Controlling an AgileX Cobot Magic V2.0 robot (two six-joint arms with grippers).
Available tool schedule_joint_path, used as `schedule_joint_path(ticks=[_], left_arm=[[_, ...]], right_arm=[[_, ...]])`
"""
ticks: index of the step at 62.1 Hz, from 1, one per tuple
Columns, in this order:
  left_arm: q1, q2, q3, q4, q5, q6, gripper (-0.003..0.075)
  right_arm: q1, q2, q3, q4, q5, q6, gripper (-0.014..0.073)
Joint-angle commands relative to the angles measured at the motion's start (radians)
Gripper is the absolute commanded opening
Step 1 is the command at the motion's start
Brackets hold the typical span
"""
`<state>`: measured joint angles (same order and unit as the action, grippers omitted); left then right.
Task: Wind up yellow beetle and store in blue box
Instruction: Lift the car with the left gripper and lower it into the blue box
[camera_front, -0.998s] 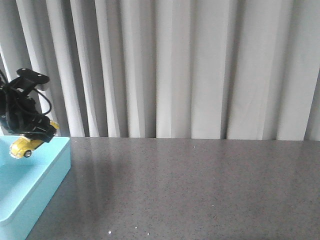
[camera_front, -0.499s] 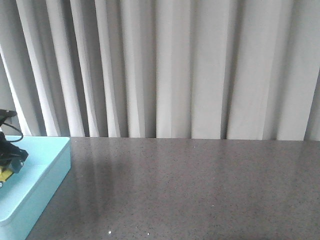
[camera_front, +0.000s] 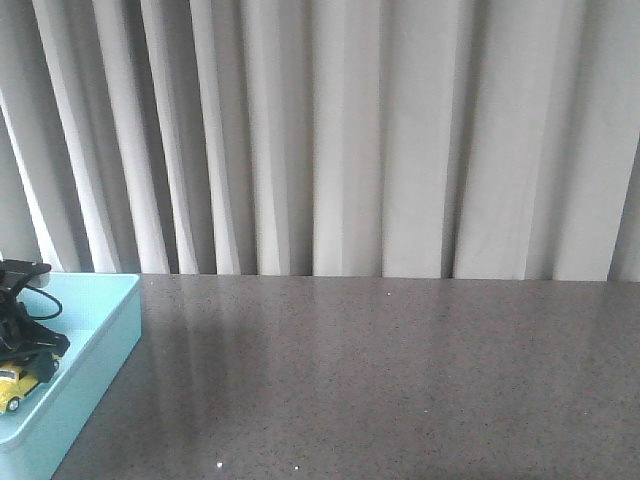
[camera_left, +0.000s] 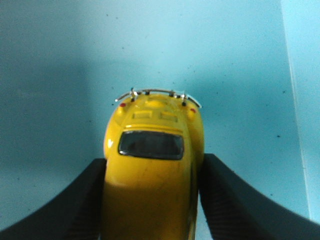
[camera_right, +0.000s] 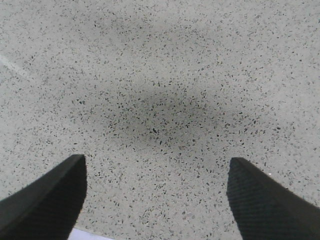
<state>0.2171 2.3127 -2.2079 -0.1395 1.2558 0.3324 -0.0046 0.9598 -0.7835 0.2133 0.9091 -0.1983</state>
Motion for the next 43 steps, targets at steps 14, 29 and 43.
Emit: schedule_joint_path(ticks=[14, 29, 43], left_arm=[[0.001, -0.070, -0.026, -0.023, -0.005, -0.011, 0.0536], [0.001, -0.123, -0.026, -0.026, -0.005, -0.036, 0.0539], [0.001, -0.234, -0.026, -0.050, -0.005, -0.060, 0.0539]], right_arm=[[0.002, -0.014, -0.026, 0.005, -0.047, -0.003, 0.0561], [0.002, -0.014, -0.026, 0.005, -0.047, -0.003, 0.0561], [0.002, -0.014, -0.026, 0.005, -0.047, -0.003, 0.0561]])
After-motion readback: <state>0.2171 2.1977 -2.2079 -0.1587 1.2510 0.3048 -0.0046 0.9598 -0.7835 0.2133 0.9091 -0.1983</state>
